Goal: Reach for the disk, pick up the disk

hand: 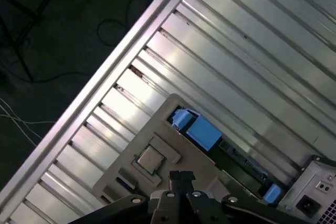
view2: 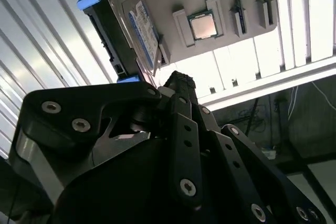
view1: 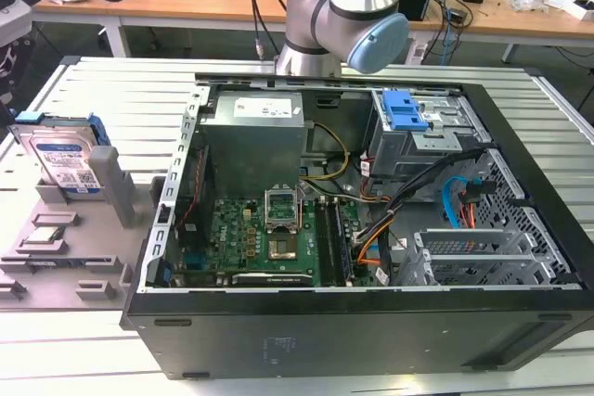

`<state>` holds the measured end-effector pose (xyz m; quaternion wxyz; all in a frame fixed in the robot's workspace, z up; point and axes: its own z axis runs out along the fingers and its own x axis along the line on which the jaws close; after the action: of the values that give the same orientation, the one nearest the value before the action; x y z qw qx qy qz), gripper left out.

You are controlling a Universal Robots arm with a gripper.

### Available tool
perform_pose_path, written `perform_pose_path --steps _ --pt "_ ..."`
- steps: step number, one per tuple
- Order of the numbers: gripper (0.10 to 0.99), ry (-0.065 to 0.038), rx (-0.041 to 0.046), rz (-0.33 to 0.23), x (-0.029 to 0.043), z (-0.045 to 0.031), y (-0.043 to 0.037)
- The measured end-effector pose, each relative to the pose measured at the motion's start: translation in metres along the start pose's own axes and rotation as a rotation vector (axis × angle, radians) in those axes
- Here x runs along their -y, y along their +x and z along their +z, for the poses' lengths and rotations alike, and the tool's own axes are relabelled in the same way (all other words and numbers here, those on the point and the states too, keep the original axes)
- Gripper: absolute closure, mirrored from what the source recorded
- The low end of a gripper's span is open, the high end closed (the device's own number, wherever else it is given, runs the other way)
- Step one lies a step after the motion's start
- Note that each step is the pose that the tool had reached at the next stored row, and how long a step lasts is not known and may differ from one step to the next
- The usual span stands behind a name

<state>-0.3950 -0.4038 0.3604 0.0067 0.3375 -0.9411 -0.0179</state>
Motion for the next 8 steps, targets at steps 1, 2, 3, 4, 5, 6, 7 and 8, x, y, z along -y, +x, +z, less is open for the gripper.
perform_pose_path --steps 1,2,3,4,5,6,7,8 --pt "0.98 0.0 -0.0008 -0.021 0.0 0.0 0.0" --pt "0.98 0.0 -0.0013 -0.036 0.0 0.0 0.0" --pt "0.98 0.0 -0.002 -0.051 0.0 0.0 0.0" --pt "0.98 0.0 -0.003 -0.08 0.0 0.0 0.0" --pt "0.98 0.0 -0.0039 -0.103 0.0 0.0 0.0" --pt "0.98 0.0 -0.0045 -0.117 0.0 0.0 0.0" --pt "0.98 0.0 -0.0051 -0.135 0.0 0.0 0.0" --pt "0.98 0.0 -0.006 -0.158 0.0 0.0 0.0"
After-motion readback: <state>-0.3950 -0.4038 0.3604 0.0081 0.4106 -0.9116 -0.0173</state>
